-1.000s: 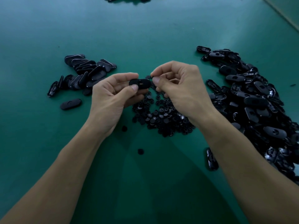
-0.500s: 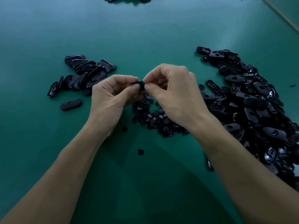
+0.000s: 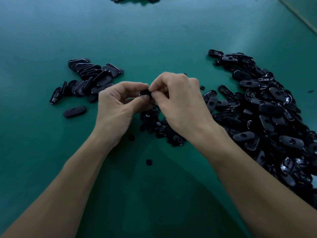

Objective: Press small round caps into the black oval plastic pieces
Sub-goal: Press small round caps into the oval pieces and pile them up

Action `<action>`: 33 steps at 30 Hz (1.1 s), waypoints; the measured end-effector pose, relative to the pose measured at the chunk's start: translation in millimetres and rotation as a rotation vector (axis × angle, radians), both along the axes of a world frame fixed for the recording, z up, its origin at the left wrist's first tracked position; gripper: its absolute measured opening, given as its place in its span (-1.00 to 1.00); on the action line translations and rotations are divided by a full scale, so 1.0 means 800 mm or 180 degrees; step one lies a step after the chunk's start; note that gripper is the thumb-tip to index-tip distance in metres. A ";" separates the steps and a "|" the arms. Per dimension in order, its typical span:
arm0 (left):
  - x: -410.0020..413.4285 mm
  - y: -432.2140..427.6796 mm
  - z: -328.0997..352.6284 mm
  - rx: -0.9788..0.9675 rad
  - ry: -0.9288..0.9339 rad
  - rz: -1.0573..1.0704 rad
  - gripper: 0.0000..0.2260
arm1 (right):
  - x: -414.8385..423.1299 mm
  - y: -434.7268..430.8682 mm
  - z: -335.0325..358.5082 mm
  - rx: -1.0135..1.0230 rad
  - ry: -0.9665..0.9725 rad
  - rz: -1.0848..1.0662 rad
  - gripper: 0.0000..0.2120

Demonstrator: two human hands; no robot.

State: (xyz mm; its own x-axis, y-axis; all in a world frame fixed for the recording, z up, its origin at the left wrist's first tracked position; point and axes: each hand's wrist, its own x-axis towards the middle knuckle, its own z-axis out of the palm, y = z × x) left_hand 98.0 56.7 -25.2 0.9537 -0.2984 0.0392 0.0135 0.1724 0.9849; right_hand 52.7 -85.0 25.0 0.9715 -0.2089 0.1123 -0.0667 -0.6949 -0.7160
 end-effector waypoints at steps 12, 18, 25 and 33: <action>-0.003 -0.002 0.000 0.0118 -0.0231 -0.0031 -0.81 | -0.002 0.001 0.005 0.0146 -0.0113 -0.0105 -0.87; -0.003 -0.001 -0.002 0.0165 -0.0255 -0.0005 -0.81 | -0.005 0.015 0.004 -0.0001 -0.0037 -0.0013 -0.79; -0.001 0.001 0.000 0.0118 -0.0227 -0.0030 -0.83 | -0.006 0.018 0.006 -0.0291 -0.0180 0.0001 -0.78; -0.001 0.002 0.001 -0.0016 -0.0155 -0.0118 -0.87 | -0.002 0.002 0.006 -0.0031 -0.0175 0.0113 -0.83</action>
